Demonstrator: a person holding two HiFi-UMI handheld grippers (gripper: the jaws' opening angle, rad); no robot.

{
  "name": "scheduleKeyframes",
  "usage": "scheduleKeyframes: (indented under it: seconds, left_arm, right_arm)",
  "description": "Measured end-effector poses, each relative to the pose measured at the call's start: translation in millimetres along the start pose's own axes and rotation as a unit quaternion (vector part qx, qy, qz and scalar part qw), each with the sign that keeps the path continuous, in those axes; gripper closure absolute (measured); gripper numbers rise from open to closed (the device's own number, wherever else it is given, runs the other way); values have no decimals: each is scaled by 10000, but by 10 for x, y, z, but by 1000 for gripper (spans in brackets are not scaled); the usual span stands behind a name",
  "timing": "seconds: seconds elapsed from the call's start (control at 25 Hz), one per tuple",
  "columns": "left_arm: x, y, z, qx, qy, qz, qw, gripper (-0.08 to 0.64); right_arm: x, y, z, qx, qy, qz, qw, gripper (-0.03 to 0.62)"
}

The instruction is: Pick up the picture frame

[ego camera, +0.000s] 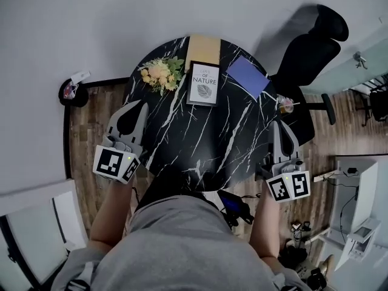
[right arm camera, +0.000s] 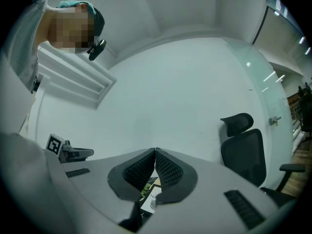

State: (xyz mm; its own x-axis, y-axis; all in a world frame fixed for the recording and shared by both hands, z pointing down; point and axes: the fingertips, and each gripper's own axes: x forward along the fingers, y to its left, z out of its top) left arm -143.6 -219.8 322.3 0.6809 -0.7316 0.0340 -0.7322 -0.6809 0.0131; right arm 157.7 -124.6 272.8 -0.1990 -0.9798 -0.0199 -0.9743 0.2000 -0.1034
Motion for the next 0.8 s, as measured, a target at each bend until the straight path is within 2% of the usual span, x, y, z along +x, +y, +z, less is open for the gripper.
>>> scheduleKeyframes:
  seconds: [0.2,0.4,0.68,0.8]
  left_arm:
    - [162,101,-14,-40,40,-313,9995,552]
    - [277,107,-4,-140,-21,-463,9988,552]
    - [362,28,-78,-234,101,-503,9984,552]
    - [391,11,-106,-231,141,-399,9988,552]
  right_arm:
    - [189,92,29,-98,9,-97,9999,568]
    - [297,149,6,-63,-15,-152,9999,568]
    - [344,80,-86,18,156,-64,9999,568]
    - [362,-3,-121,105,213,-8,9997,568]
